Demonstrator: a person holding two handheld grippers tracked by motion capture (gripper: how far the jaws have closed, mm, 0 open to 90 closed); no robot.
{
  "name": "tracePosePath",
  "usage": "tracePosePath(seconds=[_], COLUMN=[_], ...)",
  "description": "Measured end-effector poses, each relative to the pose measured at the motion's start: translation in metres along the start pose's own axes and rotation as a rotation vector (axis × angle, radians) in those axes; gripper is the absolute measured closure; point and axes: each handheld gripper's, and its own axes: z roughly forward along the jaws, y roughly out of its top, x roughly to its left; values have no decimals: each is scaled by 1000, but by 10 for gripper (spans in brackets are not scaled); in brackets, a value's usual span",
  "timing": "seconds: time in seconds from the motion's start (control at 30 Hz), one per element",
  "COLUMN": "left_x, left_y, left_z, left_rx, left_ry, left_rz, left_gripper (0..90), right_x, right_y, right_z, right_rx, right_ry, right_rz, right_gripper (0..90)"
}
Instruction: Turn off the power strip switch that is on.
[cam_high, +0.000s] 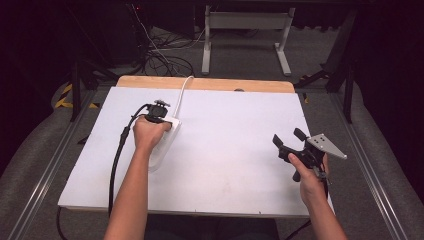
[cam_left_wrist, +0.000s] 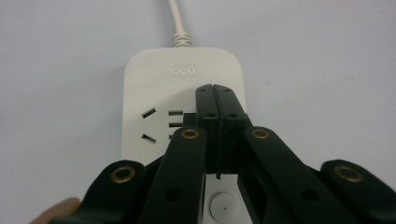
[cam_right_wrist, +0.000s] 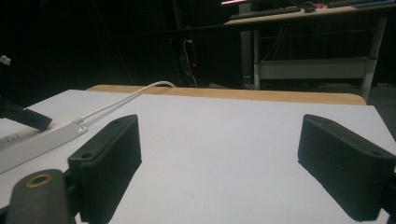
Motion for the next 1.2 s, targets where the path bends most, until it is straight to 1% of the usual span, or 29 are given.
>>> tracePosePath(seconds=[0.07, 0.2, 0.3, 0.4, 0.5, 0.57, 0.63, 0.67, 0.7, 0.77, 0.8, 0.83, 0.87, 0.9, 0.93, 0.97, 1.07, 1.13, 1.2], left_x=[-1, -1, -1, -2, -2, -1, 1, 2, 3, 6, 8, 9, 9, 10, 13, 13, 19, 23, 27], left_y=[0, -1, -1, -3, -4, -4, -6, -7, -8, -9, -10, -10, -10, -10, -12, -12, -19, -26, -35], left_z=[-2, -3, -3, -2, -3, -3, -5, -6, -8, -14, -22, -27, -27, -32, -42, -42, -58, -67, -75], left_rx=[-20, -15, -17, -35, -37, -37, -54, -64, -78, -116, -158, -181, -181, -207, -256, -256, -326, -386, -441], left_ry=[3, 6, 9, 17, 30, 38, 43, 38, 35, 26, 7, 1, 1, -5, -4, -4, 13, 12, 20], left_rz=[4, 19, 23, 26, 45, 49, 46, 42, 34, 36, 29, 30, 30, 31, 42, 42, 51, 37, 25], left_gripper=[899, 898, 894, 884, 884, 893, 899, 900, 900, 900, 900, 900, 900, 900, 900, 900, 900, 900, 900], right_x=[0, 0, 0, 0, 0, 0, 0, 0, 0, 0, 0, 0, 1, 1, 1, 2, 3, 4, 4], right_y=[0, 0, 0, 0, 0, 0, -1, -1, -1, -1, -1, -1, -1, -1, -1, -1, -1, -1, -1], right_z=[-1, -1, -1, -1, 0, 0, 0, 0, 0, 0, 0, 0, 0, 0, 0, 0, 0, 0, 0], right_rx=[-1, -4, -4, -3, 0, 1, 1, 2, 2, 3, 4, 5, 4, 4, 2, 2, 7, 7, 5], right_ry=[0, -2, -1, -2, -3, -3, -3, -4, -4, -5, -6, -5, -4, -4, -2, -1, -1, 0, 0], right_rz=[-2, -1, -3, -4, -4, -4, -4, -5, -6, -6, -9, -8, -11, -14, -14, -11, -19, -19, -18], right_gripper=[142, 143, 145, 145, 144, 144, 144, 144, 144, 144, 144, 144, 144, 145, 145, 145, 145, 145, 145])
